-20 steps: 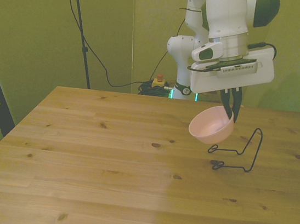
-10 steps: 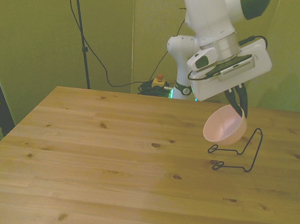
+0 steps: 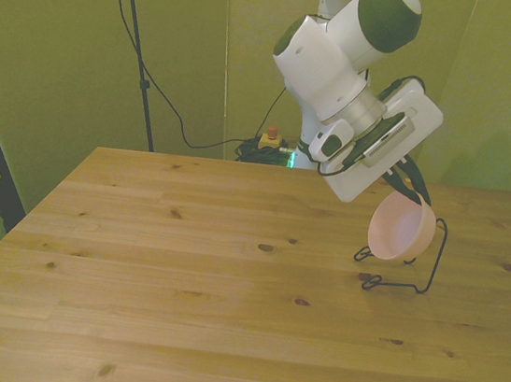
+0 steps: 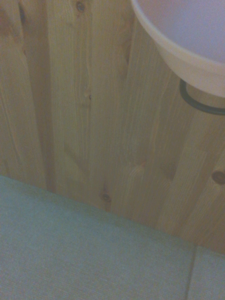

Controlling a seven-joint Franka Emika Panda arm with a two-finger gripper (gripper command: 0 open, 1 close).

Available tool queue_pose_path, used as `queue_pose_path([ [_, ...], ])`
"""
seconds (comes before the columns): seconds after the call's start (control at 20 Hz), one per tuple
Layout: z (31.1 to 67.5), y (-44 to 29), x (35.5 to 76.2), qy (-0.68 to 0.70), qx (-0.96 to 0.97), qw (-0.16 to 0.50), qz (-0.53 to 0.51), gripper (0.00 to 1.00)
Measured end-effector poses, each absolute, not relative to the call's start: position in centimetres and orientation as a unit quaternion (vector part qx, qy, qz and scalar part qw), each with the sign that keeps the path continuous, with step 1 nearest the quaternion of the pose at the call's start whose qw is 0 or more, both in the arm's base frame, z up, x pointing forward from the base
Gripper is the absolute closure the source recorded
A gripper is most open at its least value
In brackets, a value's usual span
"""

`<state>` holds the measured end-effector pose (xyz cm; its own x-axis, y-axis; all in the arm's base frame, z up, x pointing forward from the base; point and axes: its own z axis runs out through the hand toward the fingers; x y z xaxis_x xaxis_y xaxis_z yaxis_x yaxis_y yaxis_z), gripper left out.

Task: Load the bowl

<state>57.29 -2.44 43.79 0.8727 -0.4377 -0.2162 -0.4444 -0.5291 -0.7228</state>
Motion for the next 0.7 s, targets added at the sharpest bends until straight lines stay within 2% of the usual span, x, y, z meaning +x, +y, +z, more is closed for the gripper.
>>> queue_pose_path([
  [0.25, 41.6, -2.3, 57.6, 0.238, -0.866, 0.440, 0.010, 1.00],
  [0.7, 39.5, -2.3, 56.9, 0.235, -0.864, 0.445, 0.018, 1.00],
])
